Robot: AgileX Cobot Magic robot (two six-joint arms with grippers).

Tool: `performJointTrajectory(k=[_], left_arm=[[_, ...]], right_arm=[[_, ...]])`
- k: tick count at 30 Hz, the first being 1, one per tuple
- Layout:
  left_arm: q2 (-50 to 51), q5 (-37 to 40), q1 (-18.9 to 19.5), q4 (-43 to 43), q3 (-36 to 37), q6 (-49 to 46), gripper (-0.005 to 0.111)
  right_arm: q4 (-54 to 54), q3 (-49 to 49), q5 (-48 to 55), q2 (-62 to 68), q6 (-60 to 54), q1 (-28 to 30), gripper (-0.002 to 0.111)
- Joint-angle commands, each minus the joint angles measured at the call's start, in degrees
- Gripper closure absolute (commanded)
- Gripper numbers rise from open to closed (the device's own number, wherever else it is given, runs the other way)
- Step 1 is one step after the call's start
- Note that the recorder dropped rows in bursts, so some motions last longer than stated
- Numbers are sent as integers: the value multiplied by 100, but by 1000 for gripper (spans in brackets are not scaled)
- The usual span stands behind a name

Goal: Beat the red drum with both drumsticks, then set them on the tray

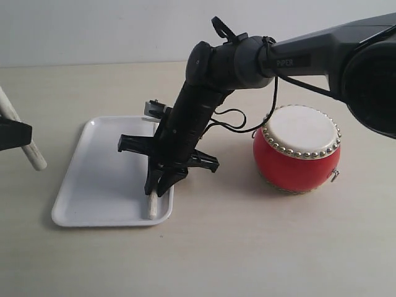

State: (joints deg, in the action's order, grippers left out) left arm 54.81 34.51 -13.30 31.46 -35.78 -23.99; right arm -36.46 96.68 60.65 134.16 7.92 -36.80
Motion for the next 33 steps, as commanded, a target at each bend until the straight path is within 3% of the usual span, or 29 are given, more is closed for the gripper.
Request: performJointTrajectory(k=[1,33], left_arm=[[-40,-73,4,90,21,15,107],[-30,-186,4,241,21,0,107]], right_arm=[[57,39,-11,-12,101,28,96],[216,39,-45,-23,420,28,94]])
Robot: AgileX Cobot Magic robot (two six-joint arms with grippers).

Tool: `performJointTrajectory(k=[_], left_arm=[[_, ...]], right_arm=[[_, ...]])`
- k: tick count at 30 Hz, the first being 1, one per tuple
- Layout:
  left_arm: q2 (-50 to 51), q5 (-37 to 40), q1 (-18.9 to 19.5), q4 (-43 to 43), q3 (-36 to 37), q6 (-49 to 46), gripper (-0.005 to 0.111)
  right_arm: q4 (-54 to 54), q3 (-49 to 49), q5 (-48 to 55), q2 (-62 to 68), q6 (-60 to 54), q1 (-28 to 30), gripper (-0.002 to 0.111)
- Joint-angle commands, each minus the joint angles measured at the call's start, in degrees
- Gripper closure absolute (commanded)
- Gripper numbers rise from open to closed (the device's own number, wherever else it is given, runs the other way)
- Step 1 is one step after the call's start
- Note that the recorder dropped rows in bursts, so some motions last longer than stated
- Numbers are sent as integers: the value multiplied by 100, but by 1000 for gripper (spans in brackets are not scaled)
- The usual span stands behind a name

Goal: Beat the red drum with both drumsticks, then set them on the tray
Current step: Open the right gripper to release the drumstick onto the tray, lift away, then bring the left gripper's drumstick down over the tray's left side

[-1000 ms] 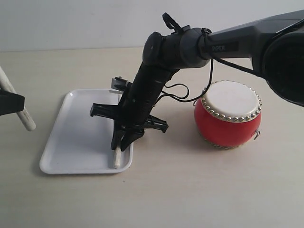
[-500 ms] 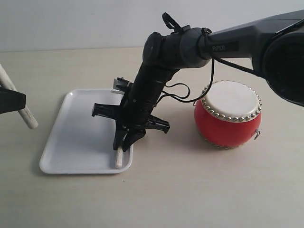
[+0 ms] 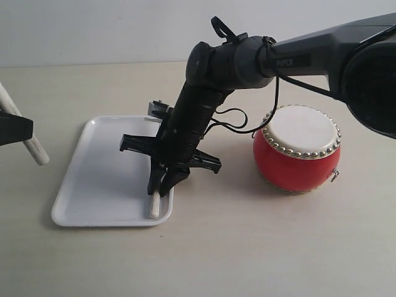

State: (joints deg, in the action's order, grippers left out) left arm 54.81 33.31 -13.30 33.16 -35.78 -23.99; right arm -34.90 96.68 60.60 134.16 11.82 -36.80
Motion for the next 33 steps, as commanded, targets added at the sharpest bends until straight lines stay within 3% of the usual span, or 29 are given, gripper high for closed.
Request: performJointTrajectory(k=[1,8,15,21,27,33], left_arm=[[-30,-67,4,71,21,0,107],[-30,-67,4,114,21,0,107],[-17,-58,4,73,21,-37,107],[271,80,4,46,21,-48,107],[1034,509,4,109,-328,-206,107],[2162,1248,4,82,-1034,-297,107]], right_arm=[[61,39,-31,-23,31,28,92],[61,39,15,-23,31,28,74],[200,39,-87,-80,31,28,74],[1603,39,-390,-811,21,11,74],[2789,-534,-754,-1979,-8,-54,90],[2790,-1619,-1667,-3293,-274,-54,108]])
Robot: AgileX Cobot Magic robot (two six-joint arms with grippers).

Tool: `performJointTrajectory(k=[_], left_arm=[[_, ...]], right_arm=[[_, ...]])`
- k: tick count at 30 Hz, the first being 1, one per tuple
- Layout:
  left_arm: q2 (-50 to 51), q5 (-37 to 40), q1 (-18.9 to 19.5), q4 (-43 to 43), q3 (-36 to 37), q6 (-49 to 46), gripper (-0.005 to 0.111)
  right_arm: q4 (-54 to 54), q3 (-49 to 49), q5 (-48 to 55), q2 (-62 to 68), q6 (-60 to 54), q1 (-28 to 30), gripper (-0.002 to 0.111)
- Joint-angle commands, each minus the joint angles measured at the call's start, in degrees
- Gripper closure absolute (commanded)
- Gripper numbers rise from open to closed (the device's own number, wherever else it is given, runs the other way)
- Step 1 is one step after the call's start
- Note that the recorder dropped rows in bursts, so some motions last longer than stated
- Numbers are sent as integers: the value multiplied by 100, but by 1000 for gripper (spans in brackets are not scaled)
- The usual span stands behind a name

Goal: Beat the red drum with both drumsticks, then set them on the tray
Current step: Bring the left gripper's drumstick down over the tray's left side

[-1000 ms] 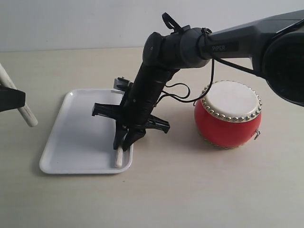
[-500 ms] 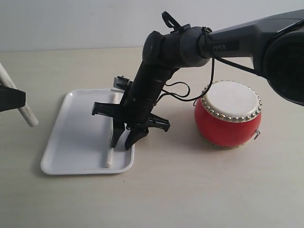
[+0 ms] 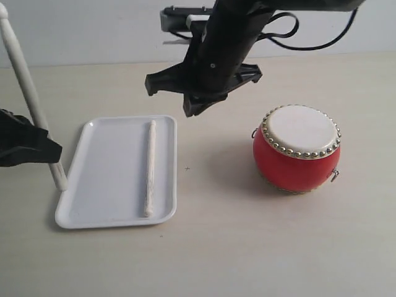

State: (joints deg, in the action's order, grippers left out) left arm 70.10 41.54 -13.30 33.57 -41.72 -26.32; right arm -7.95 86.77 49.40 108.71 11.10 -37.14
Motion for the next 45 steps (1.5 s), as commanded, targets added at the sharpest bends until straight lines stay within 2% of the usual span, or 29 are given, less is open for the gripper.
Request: performJointTrajectory(k=[1,4,10,14,18,21,45], left_arm=[[805,533,4,-19,-568,-64,107],[1441,1080,4,-215,-1135,-1,107],[2944,2842,4,-789,-2996,814,107],[3760,2842,4,-1116,-3820,1650,107],[4240,2842,-12,-862,-3907,1890,107],[4484,2842,-102,-981,-3807,1909,107],[4935,2842,-276,-1023,-3626,2228,107]], right_arm=[[95,-836,-631,-921,-244,-19,108],[95,-1411,-792,-1483,-364,-19,108],[42,-2474,-1291,-2387,-436,-19,108],[-62,-2903,-1379,-2695,-460,-19,108],[-175,-3178,-1349,-2872,-610,-19,108],[-175,-3290,-1216,-2939,-665,-19,108],[-260,-3339,-1395,-3002,-841,-19,108]])
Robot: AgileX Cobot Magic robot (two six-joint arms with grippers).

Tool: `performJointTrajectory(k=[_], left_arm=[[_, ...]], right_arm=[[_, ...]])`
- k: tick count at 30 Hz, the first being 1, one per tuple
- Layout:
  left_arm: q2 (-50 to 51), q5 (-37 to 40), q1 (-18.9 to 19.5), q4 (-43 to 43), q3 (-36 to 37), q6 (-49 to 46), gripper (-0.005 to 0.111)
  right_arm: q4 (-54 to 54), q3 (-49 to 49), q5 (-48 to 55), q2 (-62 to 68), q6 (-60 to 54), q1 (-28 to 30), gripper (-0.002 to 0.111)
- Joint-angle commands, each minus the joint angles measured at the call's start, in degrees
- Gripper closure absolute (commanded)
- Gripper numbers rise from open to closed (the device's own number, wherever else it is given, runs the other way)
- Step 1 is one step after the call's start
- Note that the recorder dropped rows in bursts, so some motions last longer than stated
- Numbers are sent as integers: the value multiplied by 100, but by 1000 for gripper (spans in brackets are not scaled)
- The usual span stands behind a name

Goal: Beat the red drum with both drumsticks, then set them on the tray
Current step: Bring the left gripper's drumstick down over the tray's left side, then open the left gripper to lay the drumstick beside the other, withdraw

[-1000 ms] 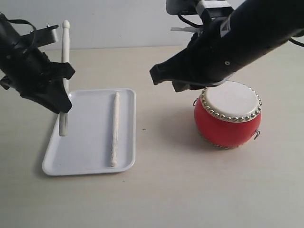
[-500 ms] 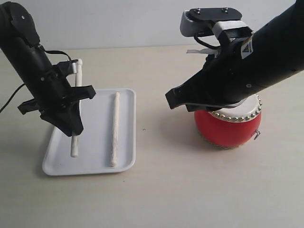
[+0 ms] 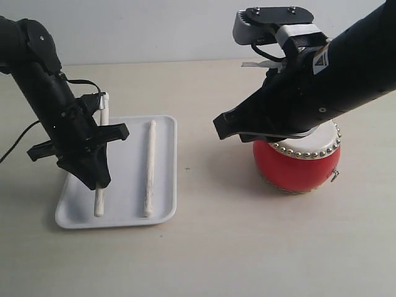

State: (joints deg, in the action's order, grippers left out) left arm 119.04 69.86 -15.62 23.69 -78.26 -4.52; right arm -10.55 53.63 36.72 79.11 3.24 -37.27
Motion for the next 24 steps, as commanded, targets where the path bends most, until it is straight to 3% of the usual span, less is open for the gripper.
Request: performJointTrajectory(k=[1,4,10,15,17,19,24], left_arm=[[52,10,-44,-35,27,48,107],[103,10,-44,-35,27,48,100],[160,10,-44,-57,27,35,66],[160,10,-44,-112,27,35,57],[118,10,-34,-261,7,18,58],[-69,10,-34,-573,7,-246,67],[-1254,10,-34,-858,639,-738,106]], right_arm=[[-1,-25,-139,-42,-55,-6,108],[-1,-25,-175,-42,-55,-6,108],[-1,-25,-210,-42,-55,-6,108],[-1,-25,-277,-42,-55,-6,108],[10,-25,-338,-42,-55,-6,108],[53,-25,-384,-65,-55,-6,108],[669,-25,-300,-524,162,-6,108]])
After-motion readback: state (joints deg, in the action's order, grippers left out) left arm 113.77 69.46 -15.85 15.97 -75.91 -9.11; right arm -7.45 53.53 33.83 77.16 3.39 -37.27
